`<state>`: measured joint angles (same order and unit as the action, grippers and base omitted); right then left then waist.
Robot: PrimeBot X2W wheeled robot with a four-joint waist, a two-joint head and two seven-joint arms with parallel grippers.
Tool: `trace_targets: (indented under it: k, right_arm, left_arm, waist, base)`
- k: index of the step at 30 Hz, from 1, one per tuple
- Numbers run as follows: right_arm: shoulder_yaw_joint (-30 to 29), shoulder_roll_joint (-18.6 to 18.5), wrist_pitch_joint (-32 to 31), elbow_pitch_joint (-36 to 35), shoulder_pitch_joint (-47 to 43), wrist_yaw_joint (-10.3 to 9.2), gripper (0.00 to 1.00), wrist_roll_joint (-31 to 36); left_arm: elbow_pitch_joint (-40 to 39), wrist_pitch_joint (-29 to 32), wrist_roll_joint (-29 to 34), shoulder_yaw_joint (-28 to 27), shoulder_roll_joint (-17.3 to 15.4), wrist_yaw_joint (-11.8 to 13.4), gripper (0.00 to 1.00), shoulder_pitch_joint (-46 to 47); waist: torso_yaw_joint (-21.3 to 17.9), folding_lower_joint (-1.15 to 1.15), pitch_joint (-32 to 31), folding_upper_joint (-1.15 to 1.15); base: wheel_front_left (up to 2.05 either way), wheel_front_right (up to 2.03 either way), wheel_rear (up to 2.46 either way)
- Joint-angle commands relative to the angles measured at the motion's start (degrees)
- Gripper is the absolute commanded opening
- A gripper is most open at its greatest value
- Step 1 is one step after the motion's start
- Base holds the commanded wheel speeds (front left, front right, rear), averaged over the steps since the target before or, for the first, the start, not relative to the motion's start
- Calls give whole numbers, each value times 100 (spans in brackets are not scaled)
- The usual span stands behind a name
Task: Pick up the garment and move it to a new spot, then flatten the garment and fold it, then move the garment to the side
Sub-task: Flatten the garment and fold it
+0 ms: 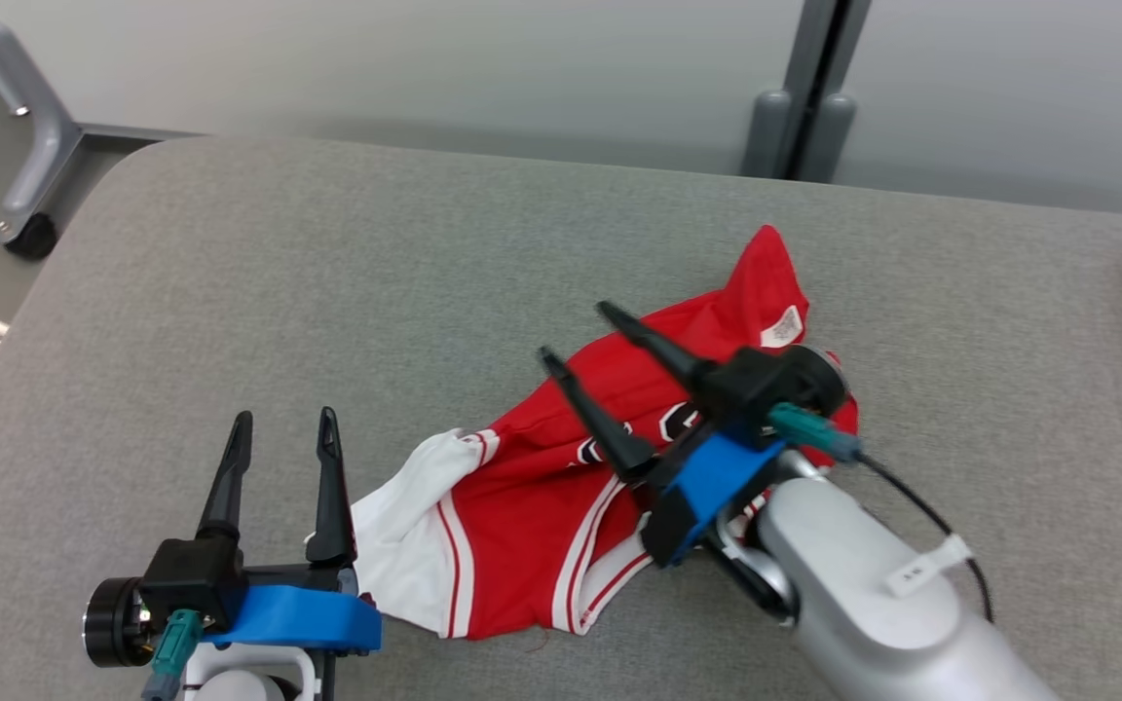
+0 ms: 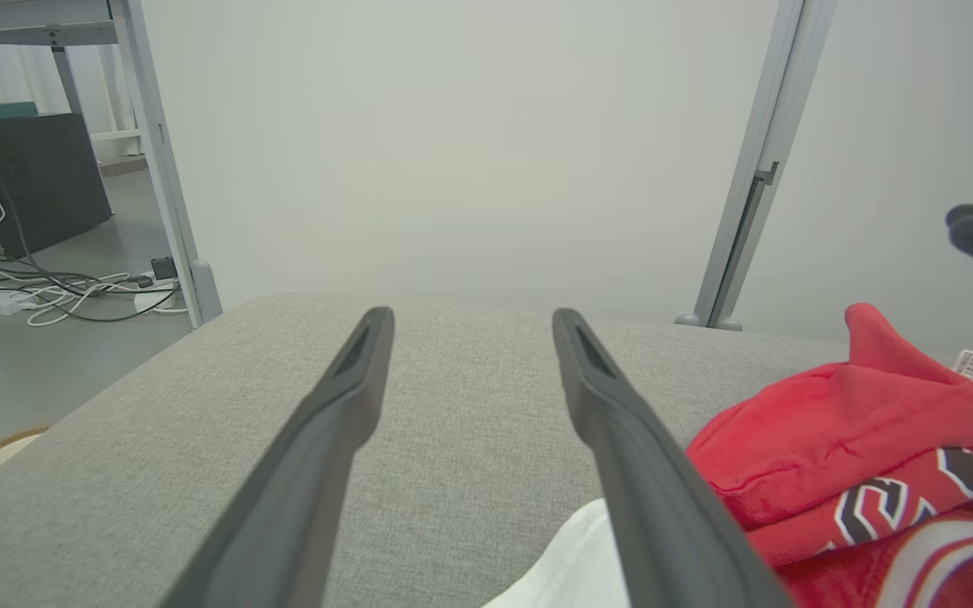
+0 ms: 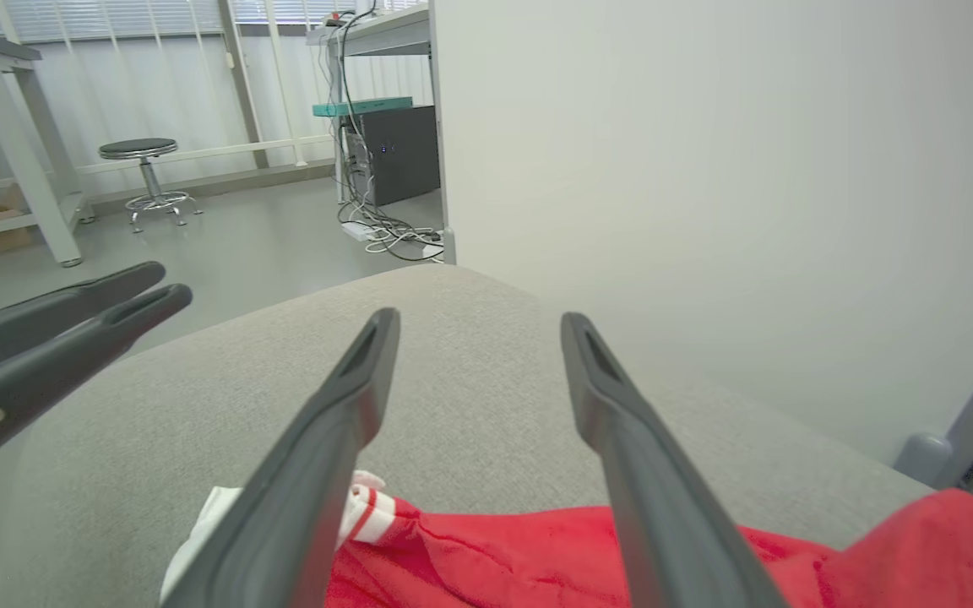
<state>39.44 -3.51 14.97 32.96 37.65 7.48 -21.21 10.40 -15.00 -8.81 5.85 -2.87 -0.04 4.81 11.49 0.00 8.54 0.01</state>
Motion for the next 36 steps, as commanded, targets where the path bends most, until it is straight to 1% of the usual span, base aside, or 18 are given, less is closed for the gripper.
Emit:
trace_targets:
  k: [1,9,12,13,15,21,25,26,30,36]
  right_arm:
    - [-320,-156,26,-169,-221,3,100,172]
    - [-1718,-667,26,-1056,-1181,3,100,671]
    - [-2203,-751,25,-1388,-1604,3,100,772]
    - [-2203,-751,25,-1388,-1604,3,100,772]
    - [-2540,-769,23,-1613,-1916,3,100,859]
    - [-3384,-640,24,-2129,-2843,3,100,1038]
    - [-3792,-407,24,-2462,-3360,3,100,1154]
    - [-3943,-287,24,-2607,-3583,3,100,1209]
    - [-4099,-118,24,-2737,-3864,3,100,1250]
    - [-4091,-28,24,-2732,-3916,3,100,1297]
  left_arm:
    - [-25,-24,60,-86,-2,-37,100,-15]
    - [-55,-24,182,-236,-1,-83,100,-101]
    - [-65,-24,192,-278,-1,-90,100,-136]
    - [-65,-24,192,-278,-1,-90,100,-136]
    - [-68,-24,211,-302,-1,-98,100,-159]
    - [-80,-24,283,-447,-1,-136,100,-221]
    - [-82,-24,335,-523,-1,-158,100,-271]
    - [-82,-24,335,-555,-1,-172,100,-286]
    - [-58,-24,366,-572,-1,-154,100,-290]
    - [76,-24,437,-585,-1,-186,100,-263]
  waist:
    - [-157,0,-73,-1]
    - [-484,0,-130,-1]
    - [-558,0,-148,-1]
    - [-558,0,-148,-1]
    - [-594,0,-163,-1]
    - [-694,0,-221,-1]
    - [-737,0,-245,-1]
    - [-747,0,-246,-1]
    - [-769,0,-236,-1]
    - [-801,0,-210,-1]
  base:
    - [0,0,0]
    - [0,0,0]
    - [0,0,0]
    - [0,0,0]
    - [0,0,0]
    - [0,0,0]
    - [0,0,0]
    - [0,0,0]
    - [0,0,0]
    - [0,0,0]
